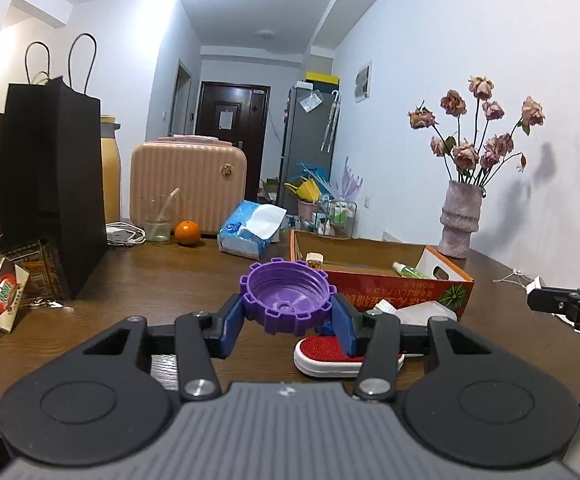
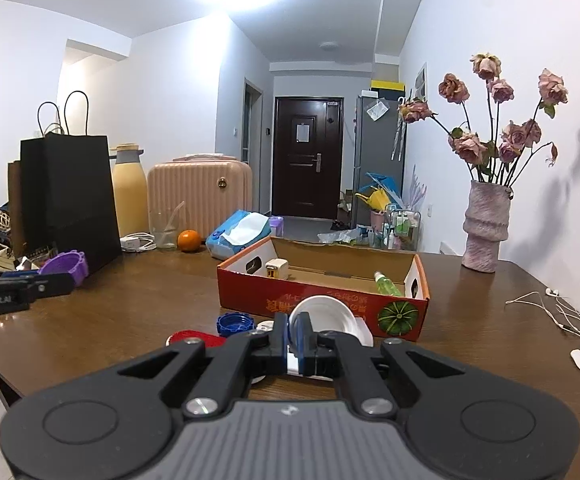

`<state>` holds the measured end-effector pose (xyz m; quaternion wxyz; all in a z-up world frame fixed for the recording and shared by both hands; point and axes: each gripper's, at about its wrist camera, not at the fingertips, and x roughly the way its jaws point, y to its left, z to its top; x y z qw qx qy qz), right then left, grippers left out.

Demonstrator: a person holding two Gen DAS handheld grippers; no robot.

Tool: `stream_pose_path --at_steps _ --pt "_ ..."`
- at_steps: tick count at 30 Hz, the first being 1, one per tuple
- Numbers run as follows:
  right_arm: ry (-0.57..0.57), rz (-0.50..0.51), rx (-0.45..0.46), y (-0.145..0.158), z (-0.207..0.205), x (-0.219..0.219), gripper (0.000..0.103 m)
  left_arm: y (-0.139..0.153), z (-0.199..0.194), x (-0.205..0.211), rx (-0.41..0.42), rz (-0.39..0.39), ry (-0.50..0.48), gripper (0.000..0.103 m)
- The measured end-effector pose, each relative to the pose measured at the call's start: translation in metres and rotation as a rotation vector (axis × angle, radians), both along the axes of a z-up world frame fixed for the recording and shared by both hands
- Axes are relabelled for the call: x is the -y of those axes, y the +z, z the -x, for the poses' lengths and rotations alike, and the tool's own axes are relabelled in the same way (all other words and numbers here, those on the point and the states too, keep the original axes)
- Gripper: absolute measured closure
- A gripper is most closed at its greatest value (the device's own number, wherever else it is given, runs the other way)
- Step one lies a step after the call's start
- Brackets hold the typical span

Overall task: Organize rigid objects
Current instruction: 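Carry both caps into the cardboard box and open both tools to release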

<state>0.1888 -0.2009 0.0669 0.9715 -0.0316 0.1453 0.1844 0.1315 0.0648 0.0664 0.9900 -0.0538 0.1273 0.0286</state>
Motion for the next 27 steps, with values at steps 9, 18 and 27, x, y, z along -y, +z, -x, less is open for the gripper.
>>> stream_pose_path --at_steps 9,18,27 --pt "0.014 -0.014 -0.008 -0.006 -0.002 -0.002 0.099 -0.003 -0.005 -0.002 -0.015 -0.006 0.012 0.056" --pt "0.006 0.024 -0.026 -0.008 -0.052 -0.005 0.099 -0.011 -0.08 0.004 -0.076 -0.016 -0.079 0.056" --pt "0.042 0.133 -0.047 0.013 -0.182 -0.014 0.099 0.006 -0.237 0.02 -0.184 -0.045 -0.231 0.056"
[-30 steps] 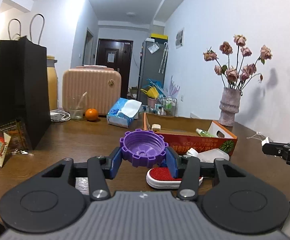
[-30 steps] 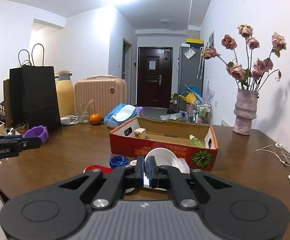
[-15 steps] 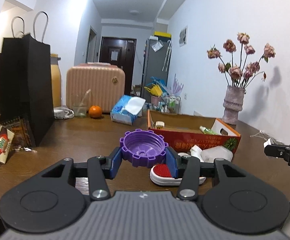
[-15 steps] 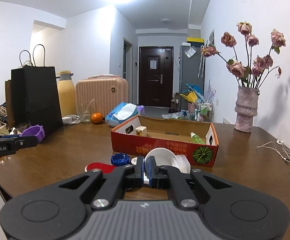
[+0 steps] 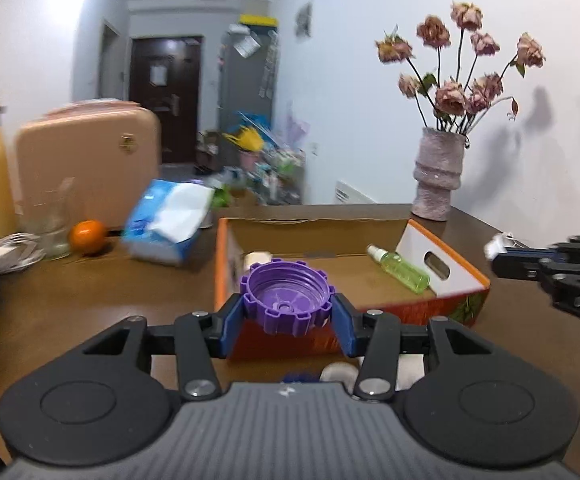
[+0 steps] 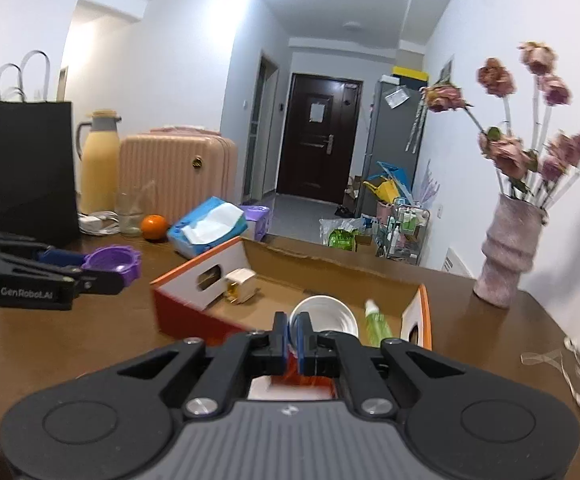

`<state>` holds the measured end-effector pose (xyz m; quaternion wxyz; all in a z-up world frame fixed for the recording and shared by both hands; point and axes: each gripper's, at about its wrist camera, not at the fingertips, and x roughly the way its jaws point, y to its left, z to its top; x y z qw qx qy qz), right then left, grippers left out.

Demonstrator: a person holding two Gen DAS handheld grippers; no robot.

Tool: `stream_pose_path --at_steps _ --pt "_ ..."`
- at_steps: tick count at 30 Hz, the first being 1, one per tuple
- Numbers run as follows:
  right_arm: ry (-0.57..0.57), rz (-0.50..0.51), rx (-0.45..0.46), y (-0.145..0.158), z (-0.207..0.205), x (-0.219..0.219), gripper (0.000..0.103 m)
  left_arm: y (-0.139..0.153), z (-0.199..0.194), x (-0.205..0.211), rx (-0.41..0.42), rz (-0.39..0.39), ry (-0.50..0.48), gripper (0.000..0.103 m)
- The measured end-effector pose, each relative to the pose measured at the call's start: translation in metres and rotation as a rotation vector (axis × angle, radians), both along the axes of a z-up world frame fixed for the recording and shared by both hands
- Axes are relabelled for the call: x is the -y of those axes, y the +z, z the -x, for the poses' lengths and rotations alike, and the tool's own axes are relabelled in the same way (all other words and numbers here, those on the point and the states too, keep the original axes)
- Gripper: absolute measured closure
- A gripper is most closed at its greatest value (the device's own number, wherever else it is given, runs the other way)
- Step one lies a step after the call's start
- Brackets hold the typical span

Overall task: Organize rigid objects
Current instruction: 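Carry both caps into the cardboard box and open both tools to release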

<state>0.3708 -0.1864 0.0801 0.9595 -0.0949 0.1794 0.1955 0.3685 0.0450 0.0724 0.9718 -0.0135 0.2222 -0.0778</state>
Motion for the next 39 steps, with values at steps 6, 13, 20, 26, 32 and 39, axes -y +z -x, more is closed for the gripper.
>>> stream_pose_path --at_steps 6,13,20,26,32,39 --pt "0.038 0.064 -0.108 -0.001 -0.11 -0.015 0.099 -0.005 -0.117 0.012 -0.14 0.021 -0.026 0.056" --pt "0.078 0.112 -0.31 -0.029 -0.223 -0.033 0.099 -0.028 -0.214 0.025 -0.265 -0.005 -0.055 0.055" --pt "0.064 0.182 -0.464 -0.076 -0.297 -0.047 0.099 -0.052 -0.275 0.033 -0.356 -0.024 -0.086 0.055" --pt "0.058 0.246 -0.505 -0.097 -0.322 -0.057 0.093 -0.065 -0.302 0.033 -0.422 -0.007 -0.08 0.052" --pt "0.067 0.26 -0.487 -0.098 -0.322 -0.062 0.086 -0.064 -0.303 0.034 -0.419 0.0 -0.064 0.05" --pt "0.078 0.268 -0.47 -0.08 -0.305 -0.056 0.075 -0.044 -0.275 0.041 -0.381 -0.062 -0.064 0.041"
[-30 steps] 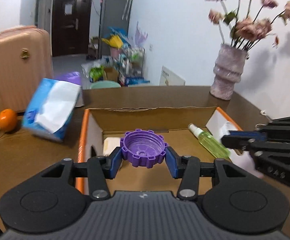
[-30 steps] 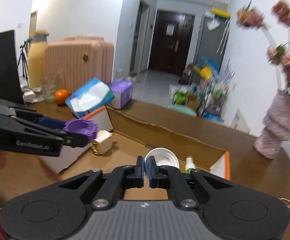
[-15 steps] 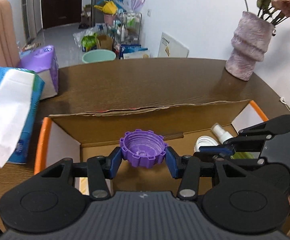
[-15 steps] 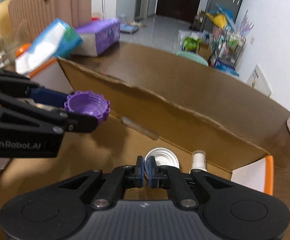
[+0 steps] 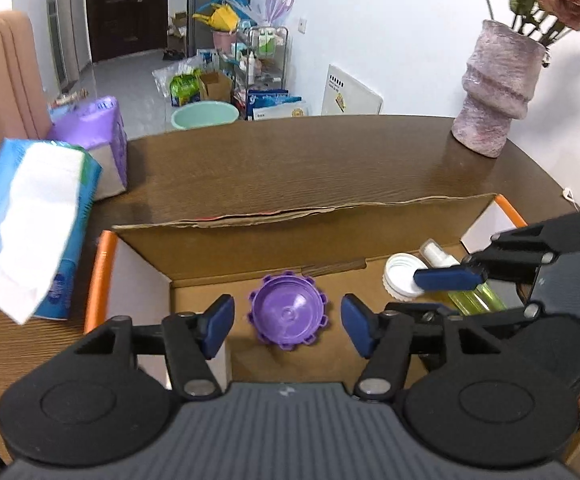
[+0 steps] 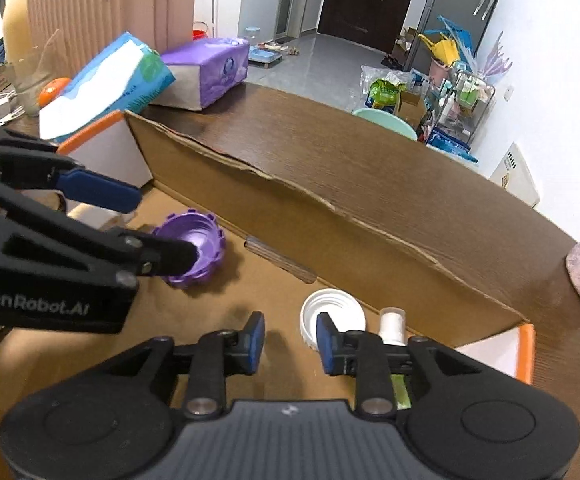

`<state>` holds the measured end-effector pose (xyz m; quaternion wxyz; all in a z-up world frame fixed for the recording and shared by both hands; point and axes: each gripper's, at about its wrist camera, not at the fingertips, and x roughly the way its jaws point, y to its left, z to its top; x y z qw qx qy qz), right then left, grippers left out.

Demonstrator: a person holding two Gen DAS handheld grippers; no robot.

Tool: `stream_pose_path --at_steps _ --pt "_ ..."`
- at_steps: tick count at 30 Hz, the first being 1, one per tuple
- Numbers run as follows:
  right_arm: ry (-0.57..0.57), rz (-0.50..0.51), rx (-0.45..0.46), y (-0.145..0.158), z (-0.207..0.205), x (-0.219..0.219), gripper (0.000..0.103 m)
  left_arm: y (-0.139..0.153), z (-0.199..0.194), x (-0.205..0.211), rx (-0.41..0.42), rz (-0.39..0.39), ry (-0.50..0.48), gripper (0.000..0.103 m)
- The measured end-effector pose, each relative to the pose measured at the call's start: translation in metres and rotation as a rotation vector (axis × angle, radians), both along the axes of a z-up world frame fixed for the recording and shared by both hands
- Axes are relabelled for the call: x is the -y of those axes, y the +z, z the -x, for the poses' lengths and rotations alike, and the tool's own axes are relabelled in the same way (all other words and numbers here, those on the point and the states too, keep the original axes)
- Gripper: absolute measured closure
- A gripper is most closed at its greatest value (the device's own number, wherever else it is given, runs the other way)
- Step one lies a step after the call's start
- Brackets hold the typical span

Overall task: Organize rigid objects
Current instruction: 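Carry both caps into the cardboard box and open both tools to release, then withdraw both tools from the box back toward the table objects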

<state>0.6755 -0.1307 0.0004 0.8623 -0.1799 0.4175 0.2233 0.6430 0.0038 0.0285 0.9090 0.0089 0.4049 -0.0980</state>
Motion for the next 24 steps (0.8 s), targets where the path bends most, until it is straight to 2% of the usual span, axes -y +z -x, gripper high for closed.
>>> stream_pose_path --at_steps 7,14,16,19,24 --pt "-0.009 -0.019 0.064 0.05 0.032 0.01 0.072 0.043 0.045 -0.003 0.061 -0.015 0.01 0.036" --pt "-0.016 -0.032 0.152 0.105 0.093 0.026 0.065 0.092 0.107 -0.006 0.152 -0.025 0.023 0.029" --pt "-0.017 -0.043 0.174 0.117 0.112 0.029 0.061 0.102 0.125 -0.006 0.172 -0.029 0.019 0.028" --pt "-0.009 -0.044 0.205 0.13 0.141 0.035 0.06 0.113 0.152 -0.005 0.194 -0.024 0.007 0.027" --pt "-0.006 -0.034 0.276 0.149 0.19 0.043 0.054 0.128 0.204 -0.01 0.246 0.012 -0.008 0.023"
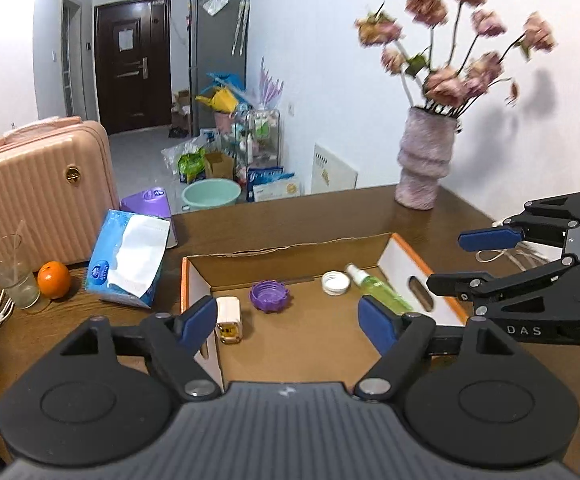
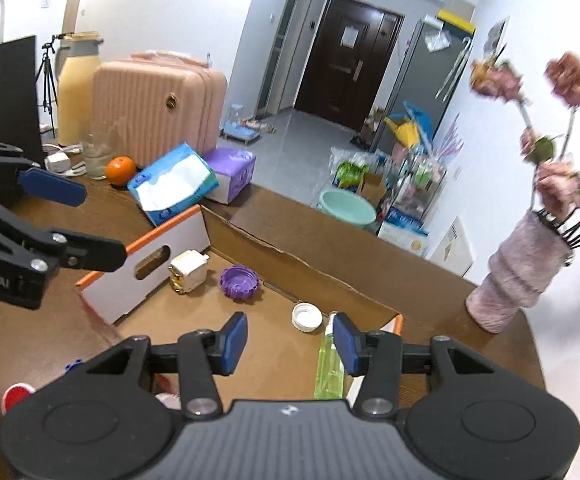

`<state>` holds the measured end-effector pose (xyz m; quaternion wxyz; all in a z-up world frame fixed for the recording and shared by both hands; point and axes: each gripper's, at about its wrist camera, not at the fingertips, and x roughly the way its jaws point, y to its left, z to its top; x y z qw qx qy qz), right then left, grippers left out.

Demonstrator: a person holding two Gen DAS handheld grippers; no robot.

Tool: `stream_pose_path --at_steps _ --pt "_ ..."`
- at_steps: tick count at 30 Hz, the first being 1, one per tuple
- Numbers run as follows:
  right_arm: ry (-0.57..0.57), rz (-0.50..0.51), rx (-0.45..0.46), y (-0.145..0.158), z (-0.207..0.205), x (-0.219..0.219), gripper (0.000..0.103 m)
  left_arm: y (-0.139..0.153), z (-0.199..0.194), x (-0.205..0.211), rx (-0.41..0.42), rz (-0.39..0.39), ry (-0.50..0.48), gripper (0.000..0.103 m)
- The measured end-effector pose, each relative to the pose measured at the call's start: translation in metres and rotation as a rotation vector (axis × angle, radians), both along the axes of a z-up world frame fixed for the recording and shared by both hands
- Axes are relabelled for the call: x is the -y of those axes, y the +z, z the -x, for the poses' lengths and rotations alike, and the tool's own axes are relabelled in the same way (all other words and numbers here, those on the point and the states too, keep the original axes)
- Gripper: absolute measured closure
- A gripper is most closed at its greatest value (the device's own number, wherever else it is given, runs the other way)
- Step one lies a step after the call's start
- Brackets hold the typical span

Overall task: Organize rigid objects
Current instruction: 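Withdraw both tools from the box back toward the table objects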

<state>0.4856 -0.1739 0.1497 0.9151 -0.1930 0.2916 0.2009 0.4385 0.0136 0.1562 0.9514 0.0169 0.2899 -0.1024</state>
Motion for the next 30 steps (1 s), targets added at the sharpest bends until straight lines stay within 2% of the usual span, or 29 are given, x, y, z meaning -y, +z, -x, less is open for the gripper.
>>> stream_pose_path --at_steps 6,10,13,16,19,21,23,25,27,29,30 --pt "-0.003 -0.032 0.103 0.012 0.065 0.008 0.049 0.001 0.072 -0.009 0.111 -0.01 0.0 0.019" --pt "0.012 -0.071 0.157 0.005 0.109 0.011 0.047 -0.003 0.13 -0.016 0.2 -0.033 0.025 0.015" --pt "0.026 -0.083 0.202 -0.003 0.146 0.011 0.045 -0.005 0.179 -0.02 0.295 -0.043 0.042 0.008" --pt "0.033 -0.109 0.234 -0.014 0.185 0.012 0.038 -0.014 0.228 -0.024 0.378 -0.03 0.055 0.002" --pt "0.034 -0.188 0.248 -0.029 0.224 0.019 0.029 -0.034 0.275 -0.03 0.451 -0.001 0.081 0.0" --pt "0.021 -0.237 0.237 -0.042 0.243 0.023 0.029 -0.052 0.297 -0.039 0.449 0.075 0.107 0.0" --pt "-0.021 -0.277 0.24 -0.059 0.262 0.025 0.029 -0.076 0.308 -0.05 0.363 0.158 0.129 0.0" --pt "-0.066 -0.269 0.259 -0.077 0.277 0.025 0.029 -0.096 0.31 -0.057 0.274 0.181 0.142 0.0" --pt "-0.109 -0.224 0.272 -0.094 0.289 0.023 0.029 -0.109 0.314 -0.054 0.247 0.104 0.148 0.0" --pt "-0.11 -0.17 0.278 -0.107 0.298 0.022 0.029 -0.113 0.316 -0.047 0.276 0.012 0.137 0.0" --pt "-0.105 -0.136 0.279 -0.112 0.301 0.022 0.029 -0.113 0.316 -0.046 0.291 0.005 0.136 0.0"
